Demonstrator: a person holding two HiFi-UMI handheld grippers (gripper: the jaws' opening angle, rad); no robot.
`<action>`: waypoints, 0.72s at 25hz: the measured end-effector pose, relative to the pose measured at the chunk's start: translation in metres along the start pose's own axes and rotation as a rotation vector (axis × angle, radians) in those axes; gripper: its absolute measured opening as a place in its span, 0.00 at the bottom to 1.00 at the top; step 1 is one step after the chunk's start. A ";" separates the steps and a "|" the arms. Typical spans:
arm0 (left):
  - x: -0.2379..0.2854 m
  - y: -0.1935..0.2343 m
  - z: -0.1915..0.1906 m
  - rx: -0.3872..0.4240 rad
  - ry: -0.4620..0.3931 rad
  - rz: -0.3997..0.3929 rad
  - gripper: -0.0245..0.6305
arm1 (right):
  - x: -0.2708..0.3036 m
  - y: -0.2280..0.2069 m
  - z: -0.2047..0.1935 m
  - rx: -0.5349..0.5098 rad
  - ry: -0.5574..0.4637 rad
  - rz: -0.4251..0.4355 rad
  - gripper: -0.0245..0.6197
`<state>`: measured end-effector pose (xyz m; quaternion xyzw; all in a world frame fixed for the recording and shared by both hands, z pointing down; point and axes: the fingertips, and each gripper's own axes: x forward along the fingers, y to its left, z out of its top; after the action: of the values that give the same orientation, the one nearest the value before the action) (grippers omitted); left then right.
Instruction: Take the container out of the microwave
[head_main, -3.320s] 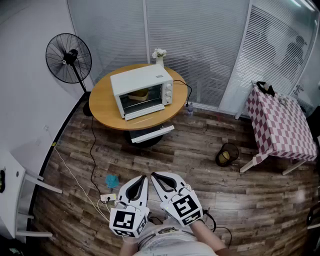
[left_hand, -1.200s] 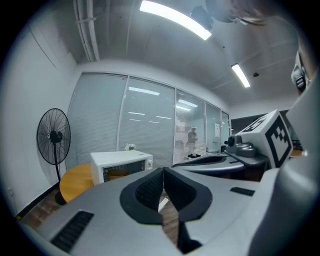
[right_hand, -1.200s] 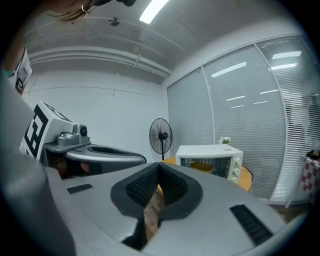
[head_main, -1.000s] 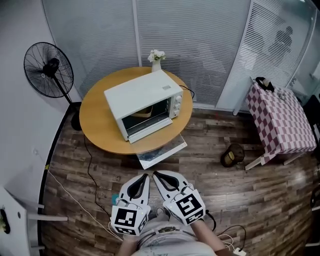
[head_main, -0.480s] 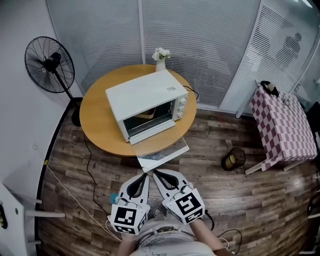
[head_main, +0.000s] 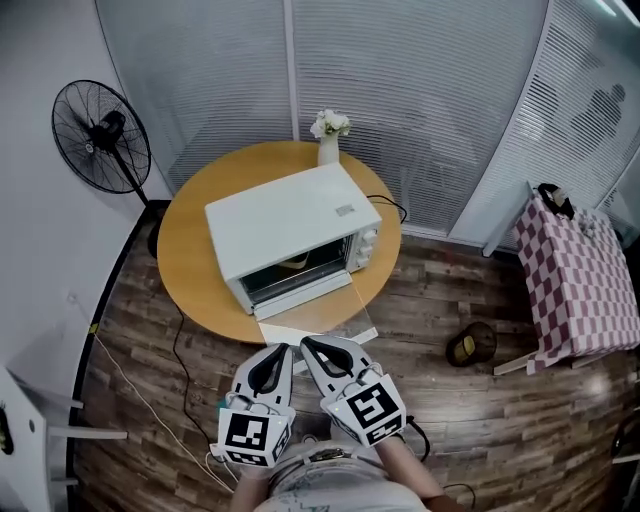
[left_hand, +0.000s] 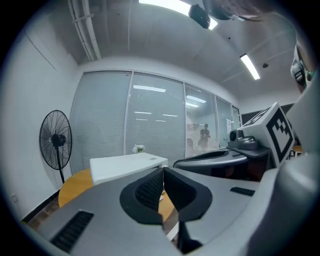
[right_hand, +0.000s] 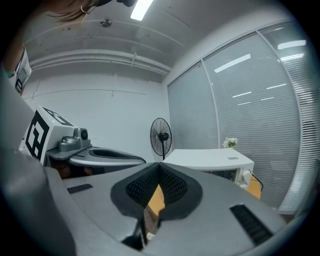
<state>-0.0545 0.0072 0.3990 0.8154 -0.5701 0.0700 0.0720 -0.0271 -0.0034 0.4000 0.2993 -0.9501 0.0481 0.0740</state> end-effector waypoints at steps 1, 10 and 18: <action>0.007 0.001 0.002 -0.007 0.000 0.001 0.06 | 0.003 -0.007 0.002 0.000 -0.002 0.006 0.03; 0.065 0.006 0.018 -0.040 -0.007 0.034 0.06 | 0.024 -0.065 0.008 0.012 -0.003 0.042 0.03; 0.104 0.007 0.013 -0.036 0.023 0.106 0.06 | 0.040 -0.102 0.005 -0.017 0.021 0.116 0.03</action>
<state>-0.0252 -0.0936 0.4070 0.7818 -0.6127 0.0728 0.0897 -0.0010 -0.1096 0.4068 0.2427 -0.9653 0.0473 0.0838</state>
